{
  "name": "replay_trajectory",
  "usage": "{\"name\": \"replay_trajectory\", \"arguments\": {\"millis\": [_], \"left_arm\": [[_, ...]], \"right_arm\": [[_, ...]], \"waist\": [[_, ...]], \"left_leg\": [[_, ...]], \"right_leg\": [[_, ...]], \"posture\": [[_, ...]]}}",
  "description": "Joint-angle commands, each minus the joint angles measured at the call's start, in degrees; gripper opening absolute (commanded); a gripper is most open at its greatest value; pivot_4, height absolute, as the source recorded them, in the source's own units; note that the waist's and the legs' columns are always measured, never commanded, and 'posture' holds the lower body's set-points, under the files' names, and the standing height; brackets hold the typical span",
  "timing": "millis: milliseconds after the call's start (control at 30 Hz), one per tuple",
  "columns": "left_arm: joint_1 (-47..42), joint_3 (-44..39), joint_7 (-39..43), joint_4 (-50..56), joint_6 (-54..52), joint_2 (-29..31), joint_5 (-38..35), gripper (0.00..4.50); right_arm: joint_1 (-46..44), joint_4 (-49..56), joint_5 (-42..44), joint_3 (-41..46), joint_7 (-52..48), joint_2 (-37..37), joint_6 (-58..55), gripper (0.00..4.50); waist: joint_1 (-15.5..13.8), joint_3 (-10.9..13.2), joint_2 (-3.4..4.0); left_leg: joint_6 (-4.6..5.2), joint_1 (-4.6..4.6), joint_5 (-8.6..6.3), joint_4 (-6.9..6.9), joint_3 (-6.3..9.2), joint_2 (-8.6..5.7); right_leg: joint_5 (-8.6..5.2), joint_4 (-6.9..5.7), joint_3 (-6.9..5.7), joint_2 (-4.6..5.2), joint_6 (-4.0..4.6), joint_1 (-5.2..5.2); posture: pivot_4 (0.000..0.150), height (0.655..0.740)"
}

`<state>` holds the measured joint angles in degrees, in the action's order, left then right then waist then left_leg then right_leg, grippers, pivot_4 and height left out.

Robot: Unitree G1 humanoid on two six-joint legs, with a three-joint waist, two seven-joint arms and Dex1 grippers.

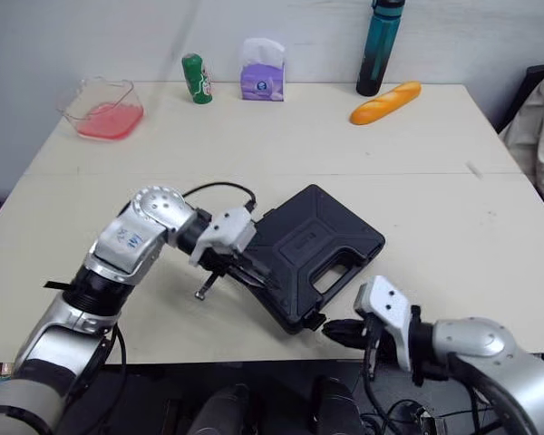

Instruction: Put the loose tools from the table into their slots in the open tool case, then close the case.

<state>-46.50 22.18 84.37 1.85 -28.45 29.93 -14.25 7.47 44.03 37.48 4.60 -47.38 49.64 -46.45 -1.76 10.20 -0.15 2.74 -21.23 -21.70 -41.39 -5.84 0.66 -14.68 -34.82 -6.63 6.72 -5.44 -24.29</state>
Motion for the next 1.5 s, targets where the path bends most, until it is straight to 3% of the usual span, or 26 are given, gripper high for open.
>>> {"name": "replay_trajectory", "arguments": {"millis": [33, 233, 333, 533, 767, 833, 900, 967, 1033, 1133, 1167, 1367, 1500], "left_arm": [[-0.8, 2.6, -1.8, 0.7, 2.9, -0.1, 3.4, 0.05], [-0.5, 7.1, -4.4, -2.9, 8.1, -1.0, 9.5, 0.05], [0.5, 10.1, -4.3, -4.8, 16.1, 0.3, 14.0, 0.05], [2.7, 12.8, -3.2, -4.3, 21.8, 1.8, 16.9, 0.05], [3.3, 8.7, -4.4, -5.0, 17.3, 0.3, 13.2, 0.05], [3.9, 5.1, -3.6, -4.9, 13.6, 0.5, 8.8, 0.65], [5.0, -3.6, -0.9, -1.1, 1.1, 3.4, -3.4, 1.25], [5.3, -9.0, -1.0, 1.5, -6.4, 4.9, -10.4, 2.12], [5.3, -14.9, -3.1, 2.7, -12.3, 6.2, -16.2, 3.01], [7.5, -26.8, -5.6, 1.9, -20.4, 13.0, -22.9, 4.45], [8.2, -29.1, -6.2, 1.8, -22.2, 14.9, -24.2, 4.5], [19.7, -44.7, -4.9, -1.3, -22.5, 32.2, -24.0, 4.5], [25.0, -47.4, -4.8, -0.9, -18.9, 35.5, -23.4, 4.5]], "right_arm": [[-0.5, 0.0, -0.7, -0.9, 0.1, 0.3, 1.1, 0.0], [-1.8, -1.0, -0.5, -2.4, -0.2, -0.6, 1.9, 0.0], [-4.0, -1.6, -0.1, -3.6, 1.0, -2.4, 1.5, 0.0], [-12.9, -3.2, 1.0, -5.5, 6.9, -9.5, -1.1, 0.0], [-9.3, -0.1, 2.2, -0.5, 3.9, -5.6, -1.4, 0.0], [-7.6, 0.6, 2.9, 3.0, 4.7, -4.8, -1.9, 0.0], [-5.3, -0.8, 6.0, 13.0, 2.2, -2.0, -2.7, 0.66], [-4.0, -2.2, 9.0, 19.8, -0.3, 0.4, -3.2, 1.37], [-3.0, -4.5, 10.9, 26.9, -3.7, 3.3, -3.0, 2.38], [-1.4, -10.2, 12.5, 38.7, -10.2, 8.6, -4.5, 3.93], [-0.8, -11.4, 12.8, 41.0, -11.7, 9.6, -4.6, 4.46], [3.7, -19.1, 7.5, 48.9, -21.0, 15.0, -0.9, 4.49], [2.5, -23.0, 5.7, 48.1, -23.1, 16.2, 2.2, 4.49]], "waist": [[0.2, 0.0, 0.0], [0.2, 0.0, 0.01], [0.2, -0.1, -0.03], [1.0, -0.3, -0.14], [0.6, -0.5, 0.12], [0.4, -0.5, 0.11], [0.6, -0.4, 0.21], [1.0, -0.2, 0.22], [0.9, -0.1, 0.14], [0.7, 0.0, 0.14], [0.7, 0.0, 0.13], [1.4, 0.1, 0.07], [1.1, 0.1, 0.18]], "left_leg": [[0.0, 0.0, 0.0, 0.02, -0.01, 0.0], [-0.03, 0.05, 0.01, 0.08, -0.07, 0.06], [-0.02, 0.14, 0.01, 0.07, -0.08, 0.07], [-0.1, 0.28, 0.01, 0.09, -0.09, 0.18], [-0.14, 1.06, -0.12, 0.36, -0.06, 0.28], [-0.16, 1.04, -0.15, 0.36, -0.03, 0.3], [-0.18, 0.97, -0.16, 0.37, -0.04, 0.34], [-0.17, 0.88, -0.16, 0.36, -0.12, 0.34], [-0.18, 0.82, -0.16, 0.32, -0.05, 0.36], [-0.18, 0.82, -0.16, 0.32, 0.03, 0.35], [-0.18, 0.81, -0.16, 0.33, 0.03, 0.35], [-0.3, 0.9, -0.22, 0.53, -0.06, 0.44], [-0.34, 0.92, -0.39, 0.51, -0.03, 0.41]], "right_leg": [[0.0, 0.01, 0.0, -0.02, 0.0, 0.0], [0.0, -0.01, -0.03, -0.1, 0.01, -0.03], [-0.01, -0.01, 0.01, -0.08, 0.01, 0.01], [-0.06, 0.06, 0.06, -0.05, 0.11, 0.06], [-0.17, 0.24, 0.04, 0.06, 0.3, 0.73], [-0.17, 0.3, 0.04, 0.1, 0.29, 0.73], [-0.16, 0.2, 0.03, 0.1, 0.28, 0.69], [-0.15, 0.11, 0.04, 0.04, 0.26, 0.58], [-0.15, 0.1, -0.04, -0.02, 0.26, 0.57], [-0.14, 0.16, -0.04, 0.03, 0.25, 0.62], [-0.14, 0.18, -0.03, 0.04, 0.24, 0.61], [-0.15, 0.38, -0.01, -0.02, 0.25, 0.63], [-0.16, 0.68, -0.03, 0.18, 0.26, 0.65]], "posture": [[0.15, 0.7394], [0.15, 0.7394], [0.15, 0.7394], [0.15, 0.7394], [0.15, 0.7394], [0.15, 0.7394], [0.15, 0.7394], [0.15, 0.7394], [0.15, 0.7394], [0.15, 0.7394], [0.15, 0.7394], [0.15, 0.7394], [0.15, 0.7394]]}}
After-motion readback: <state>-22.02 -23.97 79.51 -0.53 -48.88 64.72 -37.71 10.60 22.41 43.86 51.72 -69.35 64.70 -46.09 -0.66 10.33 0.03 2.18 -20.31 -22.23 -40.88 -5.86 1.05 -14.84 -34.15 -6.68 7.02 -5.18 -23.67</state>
